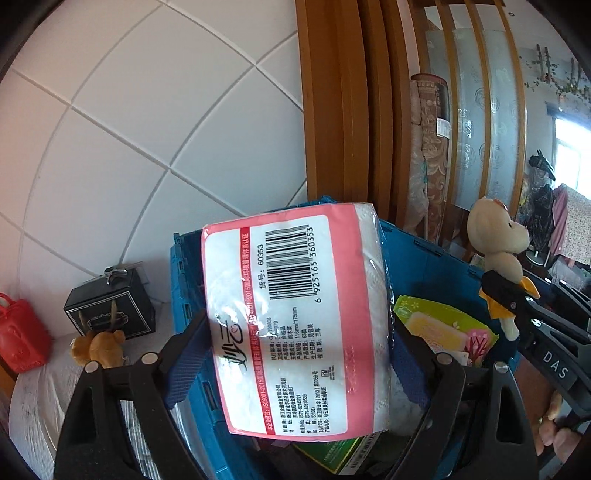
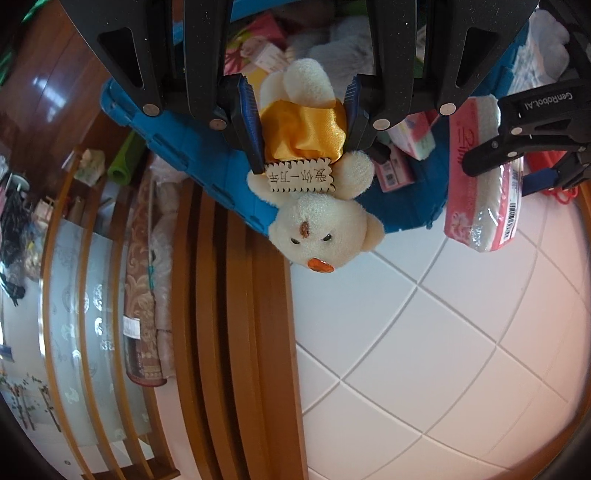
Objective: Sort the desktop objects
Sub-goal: 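Open both grippers to drop the tissue pack and white bear into the crate, then move both grippers back toward the brown teddy bear on the bed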
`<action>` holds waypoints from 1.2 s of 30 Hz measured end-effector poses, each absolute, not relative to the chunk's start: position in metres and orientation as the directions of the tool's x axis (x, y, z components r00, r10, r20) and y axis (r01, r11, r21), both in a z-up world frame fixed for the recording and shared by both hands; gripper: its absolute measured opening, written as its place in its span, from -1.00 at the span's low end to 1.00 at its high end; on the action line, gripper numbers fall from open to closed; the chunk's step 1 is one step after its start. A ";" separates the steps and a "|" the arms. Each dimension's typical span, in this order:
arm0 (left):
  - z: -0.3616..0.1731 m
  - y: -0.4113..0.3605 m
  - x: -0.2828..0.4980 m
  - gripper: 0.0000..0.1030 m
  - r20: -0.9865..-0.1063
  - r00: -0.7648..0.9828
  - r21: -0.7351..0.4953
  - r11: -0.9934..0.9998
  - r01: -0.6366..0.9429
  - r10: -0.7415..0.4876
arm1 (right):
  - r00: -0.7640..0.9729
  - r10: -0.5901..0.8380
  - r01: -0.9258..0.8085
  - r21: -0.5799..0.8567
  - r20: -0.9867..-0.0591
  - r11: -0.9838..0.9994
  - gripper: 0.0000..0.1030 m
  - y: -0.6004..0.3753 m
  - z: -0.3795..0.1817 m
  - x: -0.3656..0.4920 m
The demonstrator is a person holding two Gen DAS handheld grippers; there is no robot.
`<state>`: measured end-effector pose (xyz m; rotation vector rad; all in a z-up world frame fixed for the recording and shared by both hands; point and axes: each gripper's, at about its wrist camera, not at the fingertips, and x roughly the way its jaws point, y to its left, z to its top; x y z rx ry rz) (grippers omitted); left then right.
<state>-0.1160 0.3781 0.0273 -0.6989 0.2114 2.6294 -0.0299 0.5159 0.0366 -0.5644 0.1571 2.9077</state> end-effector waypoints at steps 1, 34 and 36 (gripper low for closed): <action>0.023 0.378 -0.117 0.75 -0.519 -0.780 0.035 -0.903 -0.429 0.350 | -0.907 0.147 -0.190 0.074 -0.395 -0.979 -0.24 0.519 0.034 -0.034; -0.009 0.067 -0.129 0.76 -0.519 -0.844 -0.048 -0.991 -0.127 0.133 | -0.908 -0.094 0.072 0.069 -0.408 -0.995 1.00 0.290 0.067 -0.076; -0.017 0.032 -0.135 0.76 -0.536 -0.839 -0.043 -0.996 -0.083 0.093 | -0.901 -0.135 0.112 0.079 -0.413 -0.991 1.00 0.262 0.068 -0.088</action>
